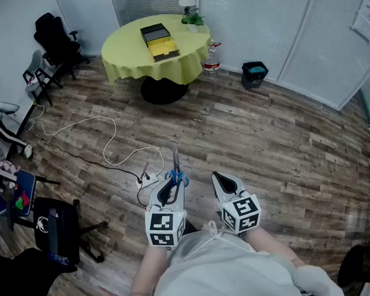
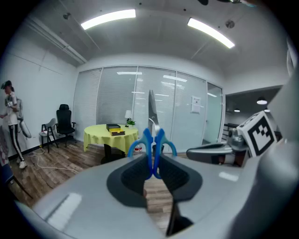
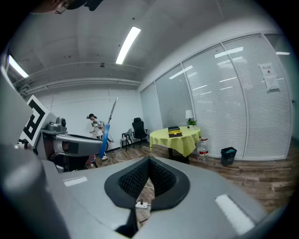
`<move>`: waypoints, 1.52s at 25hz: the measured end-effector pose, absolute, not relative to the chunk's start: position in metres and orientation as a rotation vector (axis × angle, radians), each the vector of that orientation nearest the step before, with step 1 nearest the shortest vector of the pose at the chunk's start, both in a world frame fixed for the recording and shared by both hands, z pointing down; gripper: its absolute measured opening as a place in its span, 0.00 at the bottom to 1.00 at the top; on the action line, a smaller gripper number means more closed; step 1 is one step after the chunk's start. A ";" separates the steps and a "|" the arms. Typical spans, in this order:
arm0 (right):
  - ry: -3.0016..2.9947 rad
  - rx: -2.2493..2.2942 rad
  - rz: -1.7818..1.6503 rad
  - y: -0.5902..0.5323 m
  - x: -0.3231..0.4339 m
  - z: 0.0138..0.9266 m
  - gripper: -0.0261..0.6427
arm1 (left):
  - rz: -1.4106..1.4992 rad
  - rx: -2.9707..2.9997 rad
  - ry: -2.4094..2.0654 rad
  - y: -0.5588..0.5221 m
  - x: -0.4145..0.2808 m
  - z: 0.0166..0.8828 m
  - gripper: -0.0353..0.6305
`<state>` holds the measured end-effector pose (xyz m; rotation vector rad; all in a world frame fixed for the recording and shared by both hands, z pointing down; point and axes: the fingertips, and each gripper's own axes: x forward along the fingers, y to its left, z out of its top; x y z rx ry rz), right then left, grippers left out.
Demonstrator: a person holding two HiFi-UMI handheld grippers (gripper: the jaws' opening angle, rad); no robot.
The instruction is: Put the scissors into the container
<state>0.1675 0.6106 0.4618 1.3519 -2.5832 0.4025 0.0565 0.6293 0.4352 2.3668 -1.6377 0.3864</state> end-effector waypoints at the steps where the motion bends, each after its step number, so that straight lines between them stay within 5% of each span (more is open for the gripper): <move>1: -2.584 1.349 0.403 0.612 0.168 0.462 0.04 | 0.387 2.368 -1.637 0.630 0.058 0.435 0.17; 21: -2.559 1.343 0.578 0.595 0.157 0.492 0.04 | 0.383 2.318 -1.593 0.614 0.043 0.460 0.17; 38: -2.432 1.396 0.656 0.425 0.075 0.497 0.04 | 0.373 2.375 -1.469 0.424 -0.045 0.445 0.17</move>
